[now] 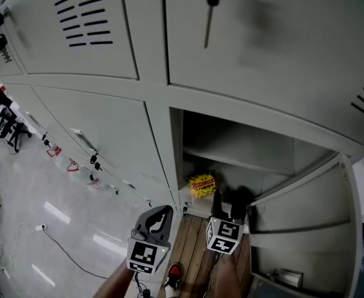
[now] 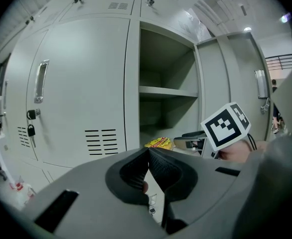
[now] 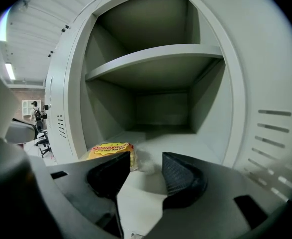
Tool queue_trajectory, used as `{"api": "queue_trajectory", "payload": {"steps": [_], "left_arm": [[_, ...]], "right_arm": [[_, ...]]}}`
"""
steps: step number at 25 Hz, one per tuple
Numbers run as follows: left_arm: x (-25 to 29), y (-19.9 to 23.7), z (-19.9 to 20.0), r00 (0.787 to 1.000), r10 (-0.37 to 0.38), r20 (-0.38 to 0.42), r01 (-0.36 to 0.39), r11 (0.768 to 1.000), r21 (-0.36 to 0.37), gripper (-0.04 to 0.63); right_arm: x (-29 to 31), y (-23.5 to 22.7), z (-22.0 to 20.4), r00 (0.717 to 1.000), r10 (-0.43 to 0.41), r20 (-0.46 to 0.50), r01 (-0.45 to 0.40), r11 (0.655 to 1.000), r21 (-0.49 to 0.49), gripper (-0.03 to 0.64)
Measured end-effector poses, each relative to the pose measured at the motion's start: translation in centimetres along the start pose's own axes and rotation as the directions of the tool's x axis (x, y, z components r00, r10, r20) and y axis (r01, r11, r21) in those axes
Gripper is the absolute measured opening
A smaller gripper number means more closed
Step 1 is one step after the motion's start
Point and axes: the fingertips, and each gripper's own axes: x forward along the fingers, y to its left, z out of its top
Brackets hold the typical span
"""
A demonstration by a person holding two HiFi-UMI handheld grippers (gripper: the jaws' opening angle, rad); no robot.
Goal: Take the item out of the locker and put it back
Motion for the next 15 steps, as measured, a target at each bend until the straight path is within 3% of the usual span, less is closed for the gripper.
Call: {"api": "queue_trajectory", "payload": {"steps": [8, 15], "left_arm": [[-0.4, -0.6, 0.9, 1.000, -0.007, 0.010, 0.007, 1.000, 0.009, 0.023], [-2.1, -0.6, 4.3, 0.999, 0.004, 0.053, -0.006, 1.000, 0.029, 0.023]], "right_arm": [[-1.2, -0.3, 1.1, 1.000, 0.001, 0.006, -0.001, 1.000, -0.026, 0.195], [-3.9, 0.7, 4.9, 0.998, 0.032, 0.053, -0.030, 0.998, -0.050, 0.195]]}}
